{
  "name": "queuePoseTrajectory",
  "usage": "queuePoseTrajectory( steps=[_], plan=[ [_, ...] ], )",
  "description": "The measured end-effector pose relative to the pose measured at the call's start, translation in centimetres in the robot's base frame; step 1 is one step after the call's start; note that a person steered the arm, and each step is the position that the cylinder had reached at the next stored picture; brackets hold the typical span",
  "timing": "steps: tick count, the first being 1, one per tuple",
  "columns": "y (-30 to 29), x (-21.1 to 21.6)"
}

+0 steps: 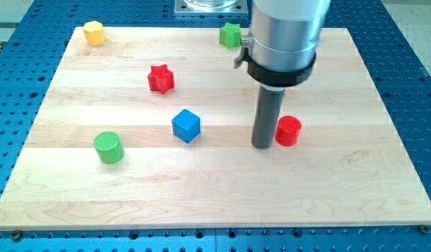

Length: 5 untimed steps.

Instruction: Push the red circle into the blue cube

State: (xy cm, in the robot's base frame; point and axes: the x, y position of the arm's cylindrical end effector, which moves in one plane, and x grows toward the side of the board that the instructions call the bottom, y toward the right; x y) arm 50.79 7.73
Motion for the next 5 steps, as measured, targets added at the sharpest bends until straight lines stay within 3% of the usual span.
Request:
queuePoseTrajectory(
  steps=[1,2,3,4,5],
  plan=[
    [2.6,2.9],
    [7.8,-0.9],
    [7.2,-1.3],
    [-1.0,-2.3],
    [-3.3,-3.0]
  ],
)
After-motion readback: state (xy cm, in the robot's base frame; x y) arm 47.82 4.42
